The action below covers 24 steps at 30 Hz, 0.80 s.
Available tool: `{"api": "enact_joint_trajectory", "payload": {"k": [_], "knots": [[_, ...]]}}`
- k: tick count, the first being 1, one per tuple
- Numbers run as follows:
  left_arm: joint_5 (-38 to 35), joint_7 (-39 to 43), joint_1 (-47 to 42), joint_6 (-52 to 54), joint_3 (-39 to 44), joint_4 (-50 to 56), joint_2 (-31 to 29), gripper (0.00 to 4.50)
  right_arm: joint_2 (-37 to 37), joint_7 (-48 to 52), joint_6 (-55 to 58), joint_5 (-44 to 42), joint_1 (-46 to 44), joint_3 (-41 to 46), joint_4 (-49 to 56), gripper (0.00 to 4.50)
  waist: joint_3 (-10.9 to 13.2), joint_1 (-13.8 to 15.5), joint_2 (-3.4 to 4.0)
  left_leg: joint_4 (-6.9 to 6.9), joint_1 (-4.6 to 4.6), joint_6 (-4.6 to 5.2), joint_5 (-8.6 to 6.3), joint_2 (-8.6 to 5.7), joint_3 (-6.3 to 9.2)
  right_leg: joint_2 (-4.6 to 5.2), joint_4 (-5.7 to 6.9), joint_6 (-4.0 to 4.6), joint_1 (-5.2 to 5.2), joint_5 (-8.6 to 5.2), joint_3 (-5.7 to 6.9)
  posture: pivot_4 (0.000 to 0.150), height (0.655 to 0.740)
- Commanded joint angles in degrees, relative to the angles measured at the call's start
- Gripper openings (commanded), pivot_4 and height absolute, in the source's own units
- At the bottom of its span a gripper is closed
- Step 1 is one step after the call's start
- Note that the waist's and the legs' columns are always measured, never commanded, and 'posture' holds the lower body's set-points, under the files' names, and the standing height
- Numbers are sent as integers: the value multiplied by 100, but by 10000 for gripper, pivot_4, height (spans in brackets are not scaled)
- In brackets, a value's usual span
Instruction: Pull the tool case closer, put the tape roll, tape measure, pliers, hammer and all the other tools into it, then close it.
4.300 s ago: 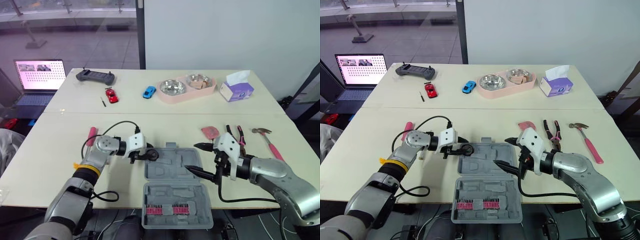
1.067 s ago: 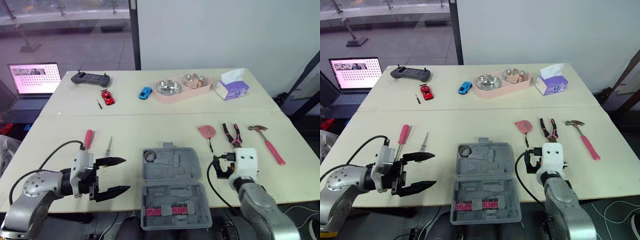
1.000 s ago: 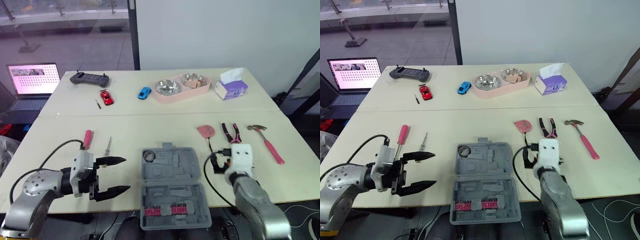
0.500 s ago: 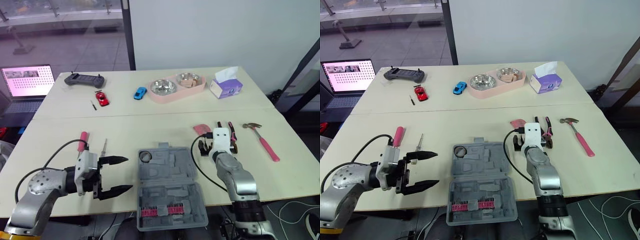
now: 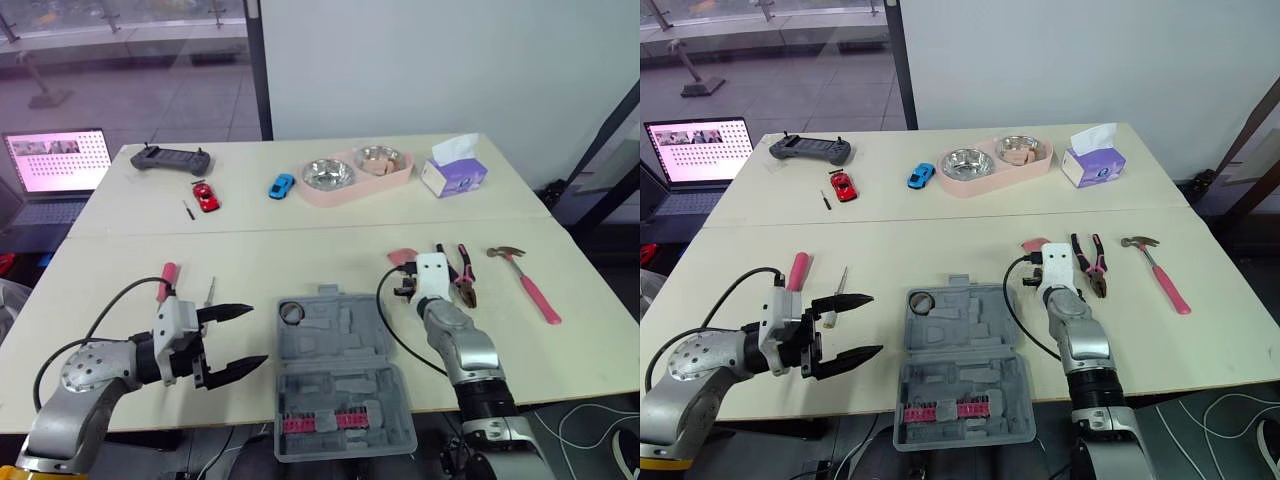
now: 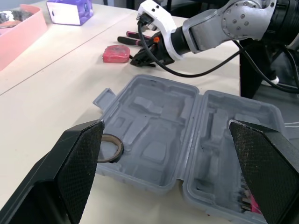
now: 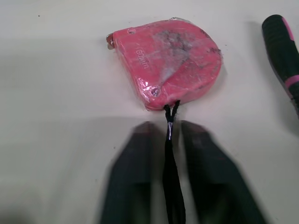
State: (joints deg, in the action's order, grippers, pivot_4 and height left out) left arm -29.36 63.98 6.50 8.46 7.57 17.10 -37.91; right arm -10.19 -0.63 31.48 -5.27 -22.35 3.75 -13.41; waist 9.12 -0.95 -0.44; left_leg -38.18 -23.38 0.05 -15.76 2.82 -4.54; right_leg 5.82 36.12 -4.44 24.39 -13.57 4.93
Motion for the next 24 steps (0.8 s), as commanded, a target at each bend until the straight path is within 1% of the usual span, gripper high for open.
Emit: {"api": "enact_joint_trajectory", "payload": {"k": [1, 5, 10, 16, 24], "knots": [[-49, -62, 27, -36, -8, 224, 17, 45000, -30, 71, -149, 46, -130, 48, 2, 504, 0, 2, 0, 0, 0, 0, 0, 0, 0, 0, 0, 0, 0, 0, 0, 1500, 7400], [-53, -95, 38, -11, -30, 259, 4, 45000, -47, 108, -180, 74, -167, 69, -68, 504, 0, -3, 0, 0, 0, 0, 0, 0, 0, 0, 0, 0, 0, 0, 0, 1500, 7400], [-32, -61, -15, 19, -98, 229, -14, 45000, -69, 260, -26, 46, 221, 27, 524, 504, 0, 13, 0, 0, 0, 0, 0, 1, 0, 0, 0, 0, 0, 0, 0, 1500, 7400], [-39, -26, -168, 41, -250, 172, -18, 45000, -35, 476, 245, -5, 1214, -80, 1676, 504, 0, 16, 0, 0, 0, 0, 0, 2, 1, 0, -1, 1, 0, -1, 0, 1500, 7400], [-85, 42, -328, 180, -422, 190, -36, 45000, -104, 695, 598, -2, 3382, -338, 3893, 504, -1, 33, 2, 3, 1, -1, -1, 5, 1, 2, -5, 17, 0, -12, -2, 1500, 7400]]}}
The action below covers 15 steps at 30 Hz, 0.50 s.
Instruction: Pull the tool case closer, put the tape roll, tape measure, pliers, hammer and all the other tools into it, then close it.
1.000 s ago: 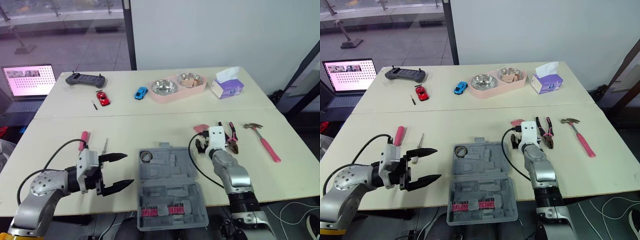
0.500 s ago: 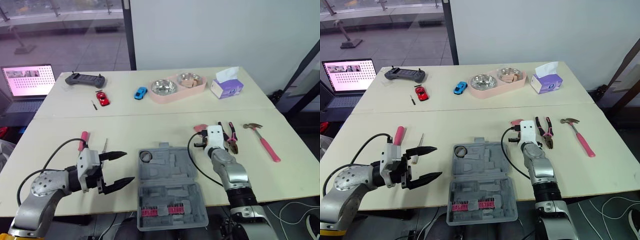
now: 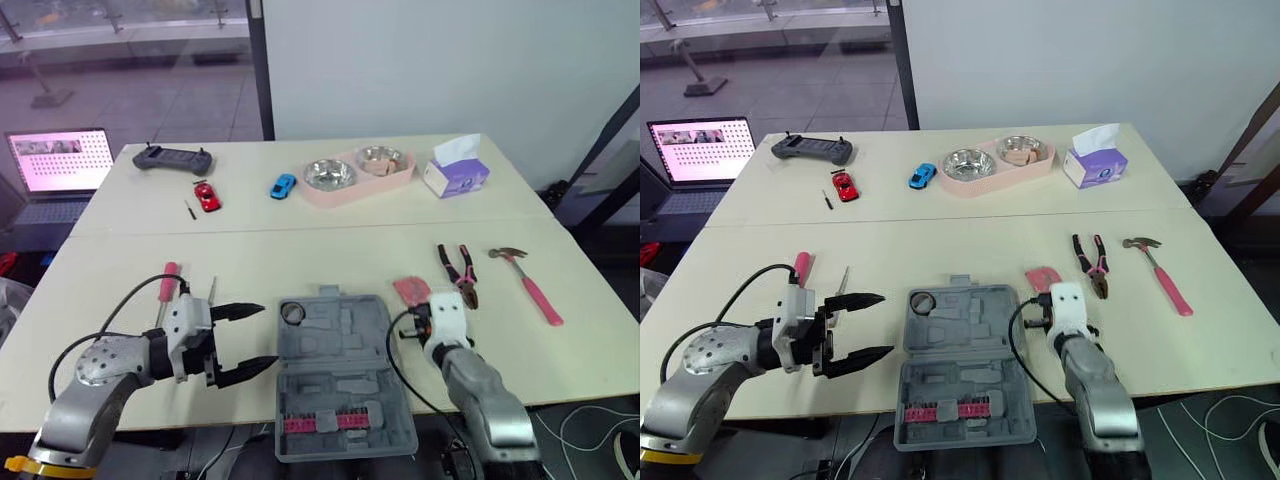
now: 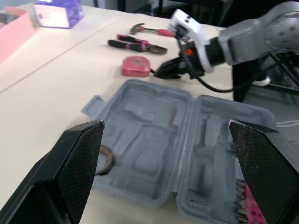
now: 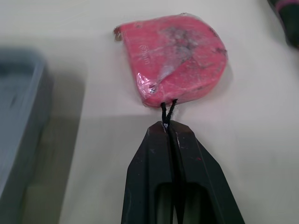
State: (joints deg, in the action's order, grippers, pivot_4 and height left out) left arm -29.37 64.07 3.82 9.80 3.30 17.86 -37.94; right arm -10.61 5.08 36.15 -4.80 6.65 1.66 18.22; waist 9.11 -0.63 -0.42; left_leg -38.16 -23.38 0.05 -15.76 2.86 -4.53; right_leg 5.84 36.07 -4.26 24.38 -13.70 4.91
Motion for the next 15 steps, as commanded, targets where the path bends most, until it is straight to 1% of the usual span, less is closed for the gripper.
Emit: {"api": "enact_joint_trajectory", "payload": {"k": [1, 4, 6, 8, 12, 15], "knots": [[-90, 45, -82, 63, -15, 120, -43, 45000, -65, 150, 174, -59, 713, -177, 963, 504, 0, -1, 0, 0, 0, 0, 0, 1, 1, 0, 0, 0, 0, -1, 0, 1500, 7400], [-103, 105, -150, 105, -62, 111, -56, 45000, -75, 176, 307, -41, 1353, -288, 1550, 504, 0, -1, 0, 0, 0, 0, 0, 3, 1, 0, 0, 2, 2, -2, 0, 1500, 7400], [-100, 124, -232, 153, -98, 91, -53, 45000, -72, 152, 418, -21, 1751, -300, 1871, 504, -1, 56, 2, 0, -2, 0, 0, 3, 5, 0, 0, 2, 5, -4, 1, 1500, 7400], [-96, 138, -277, 173, -111, 70, -55, 45000, -59, 124, 523, -11, 1966, -315, 2073, 504, -2, 145, 2, 9, -2, -1, -1, 2, 8, -1, 1, 9, 7, -16, 5, 1500, 7400], [-100, 189, -370, 199, -143, 3, -36, 45000, -8, 109, 722, -73, 2569, -485, 2638, 504, -2, 226, 1, 26, -10, 2, -3, 0, 12, -4, 1, 16, 7, -42, 24, 1500, 7400], [-80, 272, -414, 156, -197, -83, -19, 45000, -24, 67, 814, -34, 2915, -626, 2878, 504, -3, 273, 0, 26, -9, 4, -22, 4, 15, -17, 1, 11, 7, -50, 25, 1500, 7400]]}}
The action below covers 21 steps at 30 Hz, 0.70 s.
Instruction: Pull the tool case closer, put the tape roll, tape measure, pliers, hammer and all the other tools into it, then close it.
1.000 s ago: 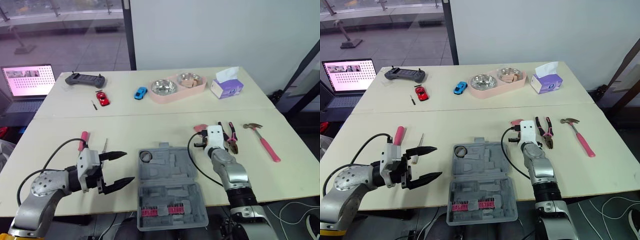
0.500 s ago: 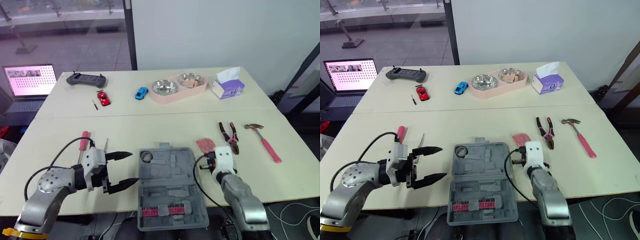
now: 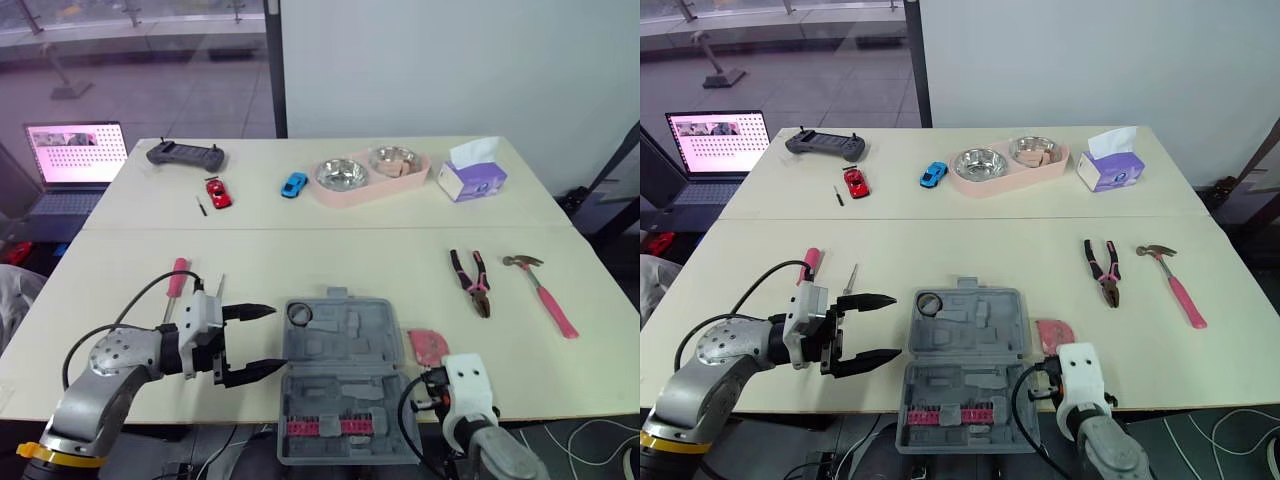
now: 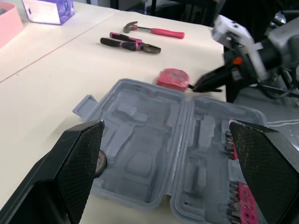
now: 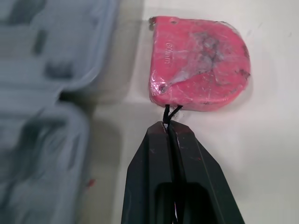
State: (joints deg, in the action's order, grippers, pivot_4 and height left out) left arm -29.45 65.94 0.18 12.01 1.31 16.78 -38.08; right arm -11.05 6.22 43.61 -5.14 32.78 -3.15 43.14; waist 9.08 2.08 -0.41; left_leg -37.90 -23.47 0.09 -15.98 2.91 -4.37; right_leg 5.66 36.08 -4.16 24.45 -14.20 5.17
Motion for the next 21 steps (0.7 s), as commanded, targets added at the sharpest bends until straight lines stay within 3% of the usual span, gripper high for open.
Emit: {"api": "enact_joint_trajectory", "payload": {"k": [1, 12, 15, 21], "knots": [[-63, 107, -60, -86, -12, -2, 6, 45000, 32, -73, 94, 1, 411, -157, 428, 504, 0, 0, 0, 0, 0, 0, -2, 1, -1, -1, 0, -1, 0, -1, 0, 1500, 7400], [-11, 215, -160, -195, -54, -199, 72, 45000, 127, -106, -28, -91, 523, -37, 316, 504, 0, 9, -1, -21, 10, -8, 2, 12, 14, -1, 0, 30, -2, -7, -3, 1500, 7400], [-8, 225, -160, -217, -55, -226, 80, 45000, 129, -103, -66, -102, 446, -2, 300, 9539, 0, 0, -1, -21, 8, -8, 2, 11, 12, -3, 2, 35, -5, -4, -8, 1500, 7400], [17, 297, -79, -333, -35, -311, 108, 45000, -139, 155, 55, -237, 400, 380, 541, 38971, -1, 1, -2, -24, 8, -8, 2, 10, 4, -5, 3, 33, -4, -3, -14, 1500, 7400]]}}
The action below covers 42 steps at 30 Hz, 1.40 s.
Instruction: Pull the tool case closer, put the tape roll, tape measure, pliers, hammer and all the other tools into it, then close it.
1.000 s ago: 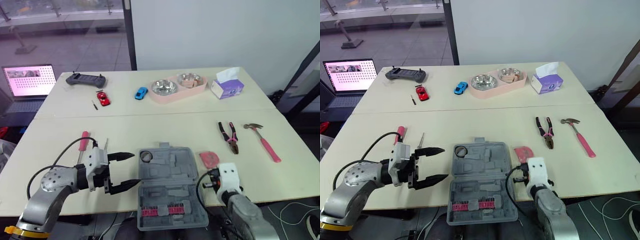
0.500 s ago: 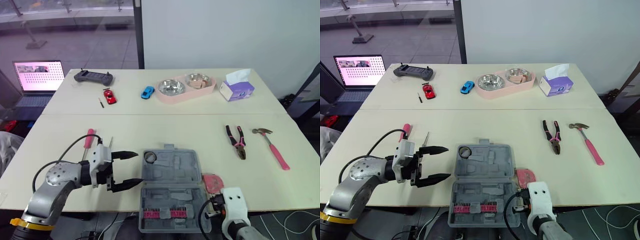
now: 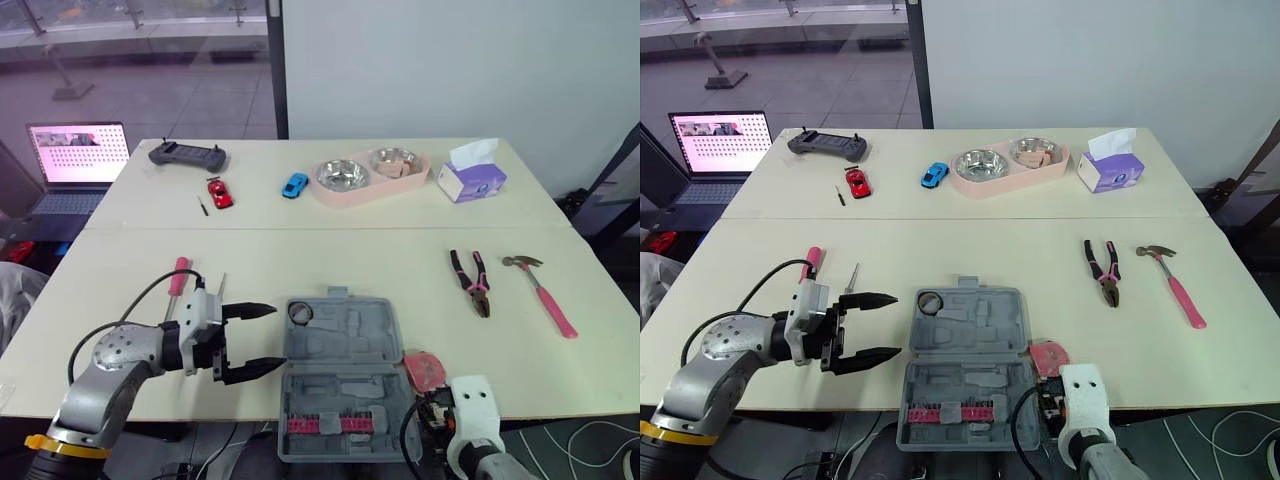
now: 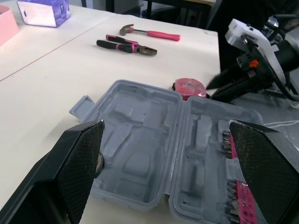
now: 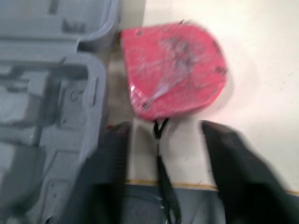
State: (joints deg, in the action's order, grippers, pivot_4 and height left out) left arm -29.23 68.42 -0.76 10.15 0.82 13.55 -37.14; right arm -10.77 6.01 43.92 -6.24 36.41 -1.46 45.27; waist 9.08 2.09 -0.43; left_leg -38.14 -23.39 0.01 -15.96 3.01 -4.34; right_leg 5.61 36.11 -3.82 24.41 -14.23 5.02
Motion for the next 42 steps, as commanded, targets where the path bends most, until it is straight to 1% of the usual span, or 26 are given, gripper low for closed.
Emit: {"api": "enact_joint_trajectory", "payload": {"k": [1, 5, 8, 10, 12, 14, 15, 16, 18, 22, 24, 26, 35, 39, 42], "knots": [[-3, 59, 28, -167, 15, -1, 18, 45000, -256, 264, 59, -165, 41, 297, 397, 44563, -1, -2, -1, -2, 1, 0, 0, 0, -1, 0, 0, 1, 0, 1, -2, 1500, 7400], [14, 75, 60, -248, 10, -65, 37, 45000, -857, 907, 188, -504, -23, 815, 683, 44563, -1, -2, -2, -8, 2, 0, 0, 0, -4, 0, 1, 4, -2, 5, -8, 1500, 7400], [29, 116, 102, -349, 18, -170, 48, 45000, -1909, 2154, -46, -1080, -384, 1580, 516, 44563, 0, -18, -3, -13, 6, 0, 0, -2, -9, 0, 2, 7, -5, 10, -13, 1500, 7400], [41, 148, 114, -409, 17, -240, 51, 45000, -2771, 3226, -500, -1362, -709, 1770, 150, 44563, 0, -43, -7, -16, 9, 0, 1, -4, -12, 0, 1, 8, -8, 14, -18, 1500, 7400], [44, 171, 106, -440, 18, -277, 51, 45000, -3648, 4273, -1214, -1347, -1136, 1670, -455, 44563, 4, -58, -13, -18, 15, 1, 1, -6, -10, -2, 1, 1, -14, 13, -20, 1500, 7400], [50, 185, 91, -457, 16, -289, 49, 45000, -4374, 5109, -2051, -1069, -1627, 1299, -1196, 44563, 6, -63, -17, -18, 21, 1, 2, -7, -8, -9, 1, -5, -19, 9, -19, 1500, 7400], [55, 185, 80, -461, 14, -293, 51, 45000, -4620, 5434, -2376, -985, -1871, 1100, -1498, 44563, 8, -66, -20, -18, 23, 1, 2, -7, -7, -13, 1, -5, -22, 8, -19, 1500, 7400], [61, 184, 71, -465, 12, -297, 54, 45000, -4760, 5644, -2596, -952, -2037, 969, -1706, 44563, 9, -61, -22, -17, 21, 2, 2, -6, -4, -17, 1, -5, -21, 9, -19, 1500, 7400], [71, 164, 73, -478, 28, -290, 63, 45000, -4988, 6159, -3158, -707, -2642, 462, -2279, 44563, 9, -43, -22, -13, 17, 1, 3, -6, 1, -24, 3, 13, -18, 19, -19, 1500, 7400], [82, 86, 172, -508, 68, -195, 87, 45000, -5053, 6775, -4000, -233, -3614, -331, -3233, 44563, 9, -53, -22, -14, 13, 1, 3, -5, -3, -27, 2, -8, -15, 30, -20, 1500, 7400], [77, 20, 312, -517, 122, -92, 89, 45000, -4962, 7008, -4515, 27, -4056, -677, -3767, 44563, 9, -57, -22, -15, 13, 0, 4, -6, -6, -25, 1, -8, -15, 30, -21, 1500, 7400], [74, -16, 459, -541, 176, -5, 68, 45000, -4822, 7156, -4803, 163, -4438, -943, -4153, 44563, 9, -80, -22, -17, 13, -3, 5, -6, -9, -24, 1, -8, -16, 30, -22, 1500, 7400], [64, -117, 722, -544, 262, 215, -10, 45000, -4333, 7495, -5541, 643, -5435, -1652, -5222, 44563, 10, -158, -20, -17, 19, -46, 31, -4, -9, -23, 9, 8, -16, 37, -22, 1500, 7400], [30, -348, 766, -349, 245, 543, -27, 45000, -4054, 7508, -5974, 985, -5950, -1929, -5930, 44563, 10, -152, -19, -17, 20, -50, 33, -3, -8, -24, 10, 11, -15, 41, -22, 1500, 7400], [22, -513, 753, -182, 193, 758, -28, 45000, -3921, 7573, -6148, 1075, -6213, -2040, -6264, 44563, 10, -150, -19, -16, 19, -52, 34, -3, -9, -24, 10, 1, -16, 47, -22, 1500, 7400]]}}
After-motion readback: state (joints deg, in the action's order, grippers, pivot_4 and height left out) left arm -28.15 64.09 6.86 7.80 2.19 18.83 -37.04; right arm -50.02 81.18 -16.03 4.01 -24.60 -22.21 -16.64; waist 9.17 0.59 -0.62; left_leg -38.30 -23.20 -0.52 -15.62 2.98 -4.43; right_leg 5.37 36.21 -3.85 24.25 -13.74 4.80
